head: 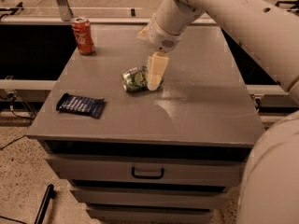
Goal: Knock green can over
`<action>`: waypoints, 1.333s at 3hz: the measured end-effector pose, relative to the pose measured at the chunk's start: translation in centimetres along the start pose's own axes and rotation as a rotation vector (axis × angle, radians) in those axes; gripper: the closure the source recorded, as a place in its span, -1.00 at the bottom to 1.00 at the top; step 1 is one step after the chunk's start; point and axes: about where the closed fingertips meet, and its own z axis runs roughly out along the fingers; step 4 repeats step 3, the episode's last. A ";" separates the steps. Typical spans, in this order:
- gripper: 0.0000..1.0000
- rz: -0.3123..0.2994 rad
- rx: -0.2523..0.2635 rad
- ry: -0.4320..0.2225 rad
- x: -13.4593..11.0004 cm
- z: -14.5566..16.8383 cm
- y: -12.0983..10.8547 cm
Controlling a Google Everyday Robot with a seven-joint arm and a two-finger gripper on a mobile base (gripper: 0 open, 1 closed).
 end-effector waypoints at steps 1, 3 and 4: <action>-1.00 -0.016 -0.013 0.019 1.2 -0.5 -0.2; -1.00 0.012 0.005 0.067 4.7 -2.8 -0.1; -1.00 0.012 0.005 0.067 4.7 -2.8 -0.1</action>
Offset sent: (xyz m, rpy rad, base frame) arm 0.0111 -0.1011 0.0204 -0.0912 -0.0298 -0.0914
